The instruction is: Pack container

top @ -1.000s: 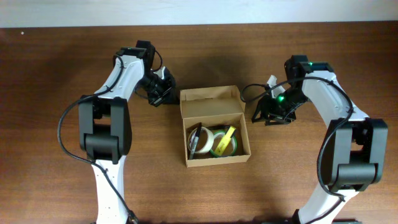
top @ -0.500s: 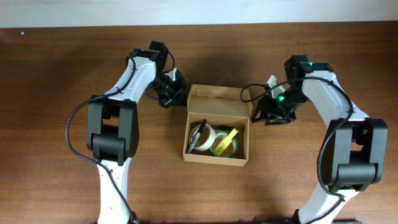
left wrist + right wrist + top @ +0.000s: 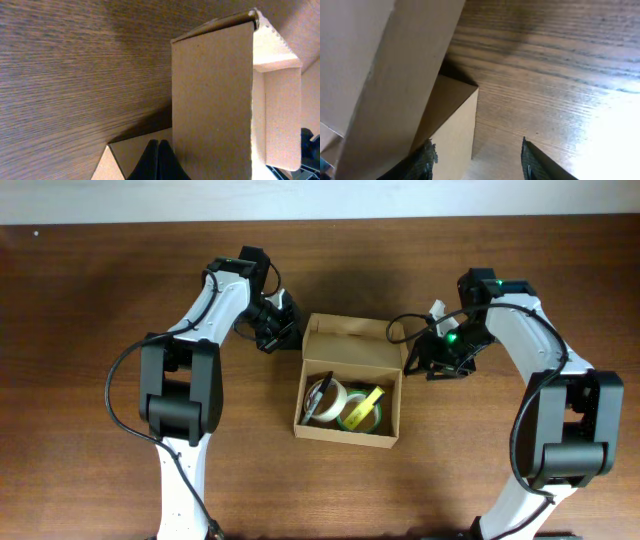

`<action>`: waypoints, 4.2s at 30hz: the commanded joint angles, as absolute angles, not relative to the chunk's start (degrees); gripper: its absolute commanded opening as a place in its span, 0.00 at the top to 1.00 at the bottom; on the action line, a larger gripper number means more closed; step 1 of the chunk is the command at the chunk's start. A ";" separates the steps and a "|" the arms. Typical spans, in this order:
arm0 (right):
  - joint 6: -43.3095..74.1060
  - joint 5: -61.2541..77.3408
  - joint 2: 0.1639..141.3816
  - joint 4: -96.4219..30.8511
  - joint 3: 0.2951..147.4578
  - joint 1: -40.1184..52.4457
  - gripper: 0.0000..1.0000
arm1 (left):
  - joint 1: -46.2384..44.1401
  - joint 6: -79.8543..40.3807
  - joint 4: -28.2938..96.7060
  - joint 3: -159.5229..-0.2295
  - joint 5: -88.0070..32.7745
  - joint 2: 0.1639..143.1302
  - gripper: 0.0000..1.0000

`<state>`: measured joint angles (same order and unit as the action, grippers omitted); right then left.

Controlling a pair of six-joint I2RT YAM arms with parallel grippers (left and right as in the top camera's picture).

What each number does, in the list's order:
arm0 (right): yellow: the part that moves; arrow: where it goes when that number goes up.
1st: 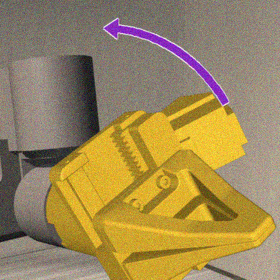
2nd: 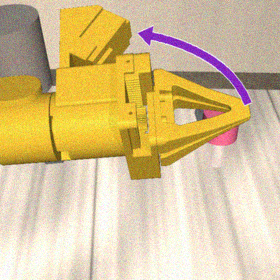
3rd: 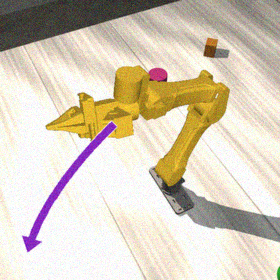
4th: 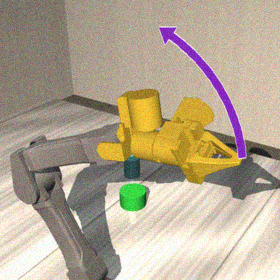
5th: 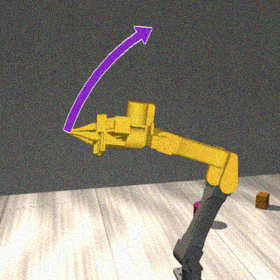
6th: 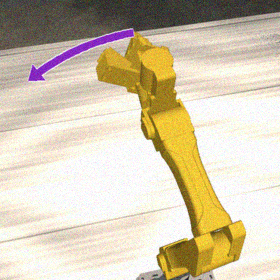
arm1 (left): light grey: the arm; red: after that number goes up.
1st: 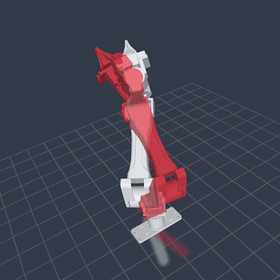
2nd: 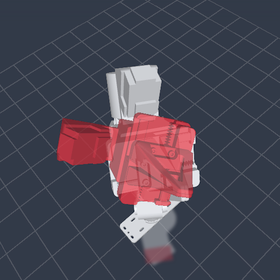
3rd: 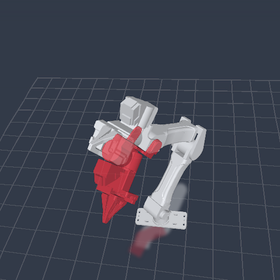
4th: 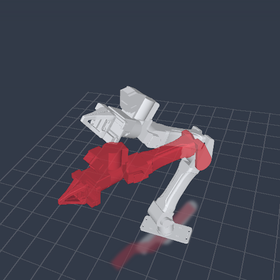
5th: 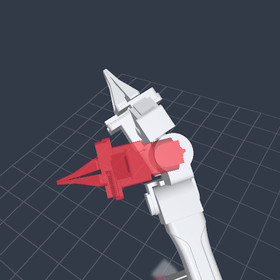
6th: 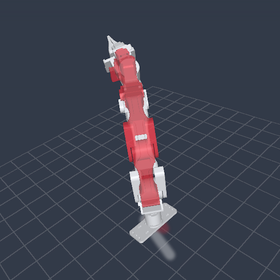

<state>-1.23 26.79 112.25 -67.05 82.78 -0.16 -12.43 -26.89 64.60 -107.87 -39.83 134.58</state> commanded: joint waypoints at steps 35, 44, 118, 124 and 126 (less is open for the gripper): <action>7.01 24.84 112.09 -62.37 84.03 -0.89 0.28 | -12.16 -29.04 54.04 -107.66 -54.59 135.04 0.98; 8.45 30.63 109.73 -65.30 88.51 -9.91 0.25 | -10.85 -28.42 54.22 -107.66 -56.21 135.04 0.98; 14.04 24.10 110.04 -57.98 80.47 8.62 0.46 | -15.92 -8.08 56.77 -108.99 -39.70 135.04 0.98; 14.04 27.00 111.02 -53.28 80.47 8.62 0.46 | -15.81 -8.29 55.66 -112.20 -39.68 135.04 0.98; 14.02 27.00 111.02 -52.88 80.68 8.60 0.46 | -15.81 -8.29 54.89 -112.33 -39.68 135.04 0.98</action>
